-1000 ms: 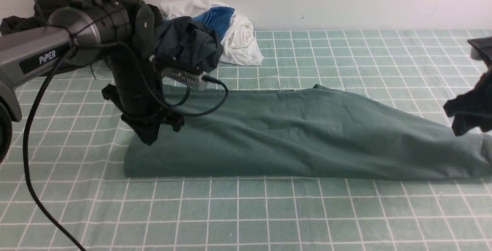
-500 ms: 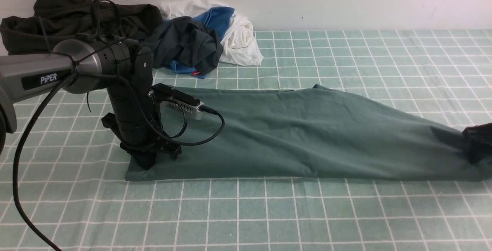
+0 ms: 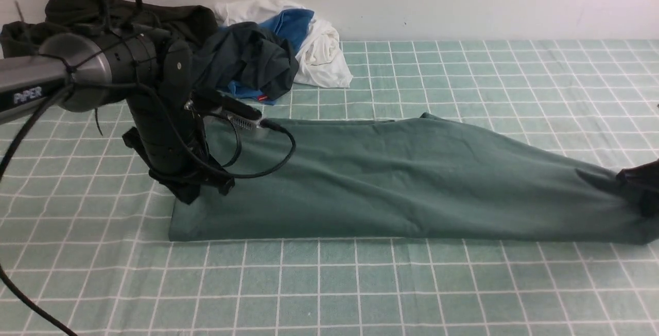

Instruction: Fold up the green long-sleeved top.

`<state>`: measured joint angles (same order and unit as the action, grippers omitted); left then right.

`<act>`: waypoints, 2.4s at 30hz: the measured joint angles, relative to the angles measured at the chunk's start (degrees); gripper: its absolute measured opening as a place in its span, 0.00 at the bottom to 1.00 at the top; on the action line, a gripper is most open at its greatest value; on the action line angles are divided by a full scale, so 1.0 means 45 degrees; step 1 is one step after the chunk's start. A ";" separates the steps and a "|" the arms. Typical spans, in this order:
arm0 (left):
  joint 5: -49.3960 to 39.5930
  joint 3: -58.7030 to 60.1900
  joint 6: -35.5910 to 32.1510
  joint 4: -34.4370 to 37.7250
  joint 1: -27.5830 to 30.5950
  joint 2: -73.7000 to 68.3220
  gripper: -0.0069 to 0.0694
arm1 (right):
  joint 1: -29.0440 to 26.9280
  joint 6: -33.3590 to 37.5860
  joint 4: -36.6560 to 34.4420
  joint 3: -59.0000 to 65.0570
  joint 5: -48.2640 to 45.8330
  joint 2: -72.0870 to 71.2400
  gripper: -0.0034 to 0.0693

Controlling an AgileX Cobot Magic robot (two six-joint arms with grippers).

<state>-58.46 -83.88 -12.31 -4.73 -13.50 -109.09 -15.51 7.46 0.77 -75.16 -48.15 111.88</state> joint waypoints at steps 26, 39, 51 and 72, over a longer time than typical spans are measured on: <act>-0.3015 0.0415 0.0561 -0.0178 0.0000 1.1005 0.09 | 1.1810 0.0959 -0.2720 -0.7924 -0.0186 0.0871 0.11; -0.1978 0.7660 0.2014 -0.0714 0.0000 1.6484 0.09 | 1.2534 0.1279 -0.5177 -1.0226 -0.0325 0.3015 0.68; 0.0038 1.1476 0.3322 -0.1956 0.0000 2.1391 0.09 | 1.1885 0.1244 -0.2250 -1.0674 -0.5189 0.0310 0.38; -0.0425 1.1492 0.3334 -0.2007 0.0011 2.1745 0.09 | 1.1761 0.0726 -0.2815 -0.4057 0.2431 0.1239 0.03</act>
<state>-60.37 -32.17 2.69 -13.76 -13.45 -11.24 37.41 10.72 -11.90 -93.42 -37.21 117.46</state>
